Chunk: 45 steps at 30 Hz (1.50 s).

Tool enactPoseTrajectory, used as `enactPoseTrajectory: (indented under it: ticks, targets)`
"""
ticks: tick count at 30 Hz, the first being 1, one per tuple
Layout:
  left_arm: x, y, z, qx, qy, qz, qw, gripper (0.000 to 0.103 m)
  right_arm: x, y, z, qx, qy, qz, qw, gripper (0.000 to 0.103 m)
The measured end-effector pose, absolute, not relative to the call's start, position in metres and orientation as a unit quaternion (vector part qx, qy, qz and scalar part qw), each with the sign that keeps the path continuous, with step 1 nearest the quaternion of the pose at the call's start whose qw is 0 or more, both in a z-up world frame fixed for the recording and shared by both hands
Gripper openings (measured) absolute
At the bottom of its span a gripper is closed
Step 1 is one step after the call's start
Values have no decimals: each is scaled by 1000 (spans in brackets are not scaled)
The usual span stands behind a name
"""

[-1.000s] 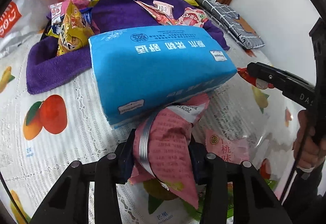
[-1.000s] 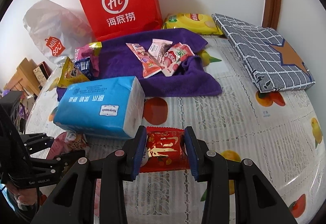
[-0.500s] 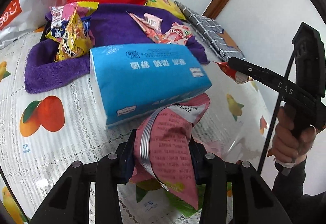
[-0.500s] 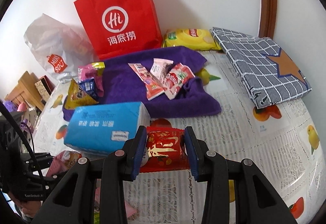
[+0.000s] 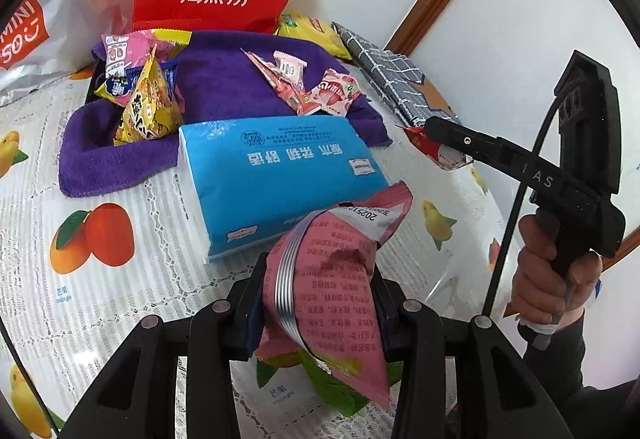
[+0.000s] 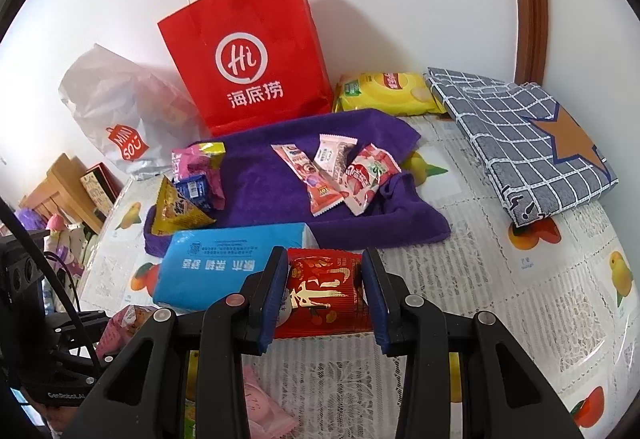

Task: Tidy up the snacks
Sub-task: 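Carry the red packet and pink packet over the purple towel with both grippers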

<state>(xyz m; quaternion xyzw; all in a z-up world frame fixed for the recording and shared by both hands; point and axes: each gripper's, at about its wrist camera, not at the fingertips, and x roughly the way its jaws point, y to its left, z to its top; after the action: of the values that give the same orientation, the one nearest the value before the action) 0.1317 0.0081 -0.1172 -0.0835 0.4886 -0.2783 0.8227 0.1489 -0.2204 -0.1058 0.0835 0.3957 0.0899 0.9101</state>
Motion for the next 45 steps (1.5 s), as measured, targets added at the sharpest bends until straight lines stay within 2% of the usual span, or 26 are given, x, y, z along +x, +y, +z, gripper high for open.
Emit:
enactPoseTrajectory:
  ticks: [24, 45]
  targets:
    - [131, 2, -77, -89, 456, -228, 855, 40, 165, -212, -83, 45, 371, 121, 920, 38]
    - [218, 19, -30, -60, 412, -124, 901, 40, 260, -196, -37, 2, 319, 139, 938, 38]
